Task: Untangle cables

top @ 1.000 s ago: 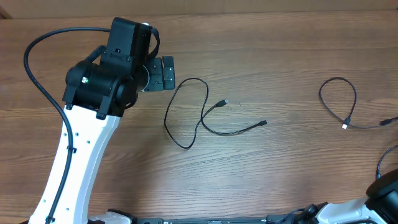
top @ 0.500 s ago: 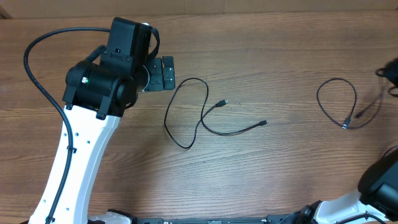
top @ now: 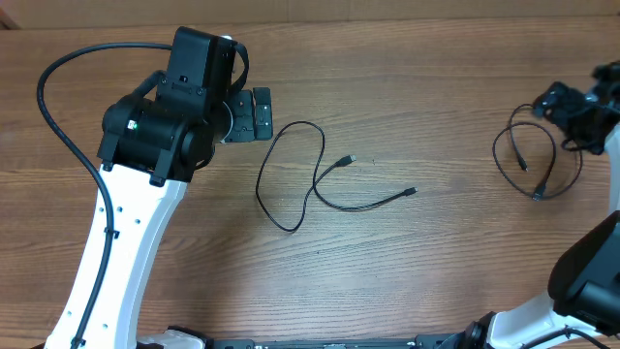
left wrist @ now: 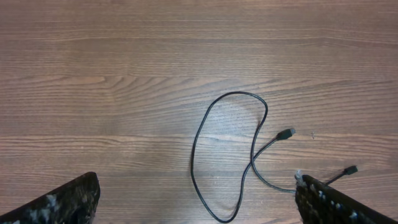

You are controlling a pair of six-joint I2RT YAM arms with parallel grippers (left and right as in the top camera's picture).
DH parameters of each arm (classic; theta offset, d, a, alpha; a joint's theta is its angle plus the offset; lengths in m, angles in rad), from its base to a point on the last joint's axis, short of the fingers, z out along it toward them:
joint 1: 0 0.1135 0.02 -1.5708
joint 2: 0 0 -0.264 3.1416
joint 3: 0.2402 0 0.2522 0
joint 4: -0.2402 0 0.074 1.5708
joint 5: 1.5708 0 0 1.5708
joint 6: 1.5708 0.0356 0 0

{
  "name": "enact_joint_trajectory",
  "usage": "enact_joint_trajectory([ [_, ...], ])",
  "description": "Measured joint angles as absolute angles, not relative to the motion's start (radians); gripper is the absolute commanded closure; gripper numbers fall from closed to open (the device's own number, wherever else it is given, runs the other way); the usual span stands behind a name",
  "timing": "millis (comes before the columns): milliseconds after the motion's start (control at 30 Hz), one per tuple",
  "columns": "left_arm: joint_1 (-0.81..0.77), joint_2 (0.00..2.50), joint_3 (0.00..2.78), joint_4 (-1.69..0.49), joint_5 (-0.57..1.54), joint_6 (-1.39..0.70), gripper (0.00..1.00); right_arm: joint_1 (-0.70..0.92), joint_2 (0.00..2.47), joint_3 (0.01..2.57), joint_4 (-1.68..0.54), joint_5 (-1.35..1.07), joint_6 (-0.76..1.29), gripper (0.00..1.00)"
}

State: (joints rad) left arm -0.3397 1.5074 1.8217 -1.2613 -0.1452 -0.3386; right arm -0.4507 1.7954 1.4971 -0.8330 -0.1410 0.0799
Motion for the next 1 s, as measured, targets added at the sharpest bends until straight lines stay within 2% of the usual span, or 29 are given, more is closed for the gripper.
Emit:
enact_joint_trajectory([
  [367, -0.34, 1.507, 1.822, -1.261, -0.145, -0.339, 0.0, -0.299, 1.856, 1.497, -0.879, -0.125, 0.003, 0.0],
  [667, -0.34, 1.507, 1.822, -1.261, -0.145, -0.339, 0.0, -0.288, 1.972, 1.496, -0.88, 0.021, -0.024, 0.01],
  [833, -0.34, 1.507, 1.822, -1.261, -0.145, -0.339, 0.0, -0.288, 2.055, 1.496, -0.884, 0.043, -0.041, 0.08],
  [1000, -0.34, 1.507, 1.822, -1.261, -0.145, -0.339, 0.0, -0.288, 2.09, 1.496, -0.883, 0.051, -0.051, 0.22],
])
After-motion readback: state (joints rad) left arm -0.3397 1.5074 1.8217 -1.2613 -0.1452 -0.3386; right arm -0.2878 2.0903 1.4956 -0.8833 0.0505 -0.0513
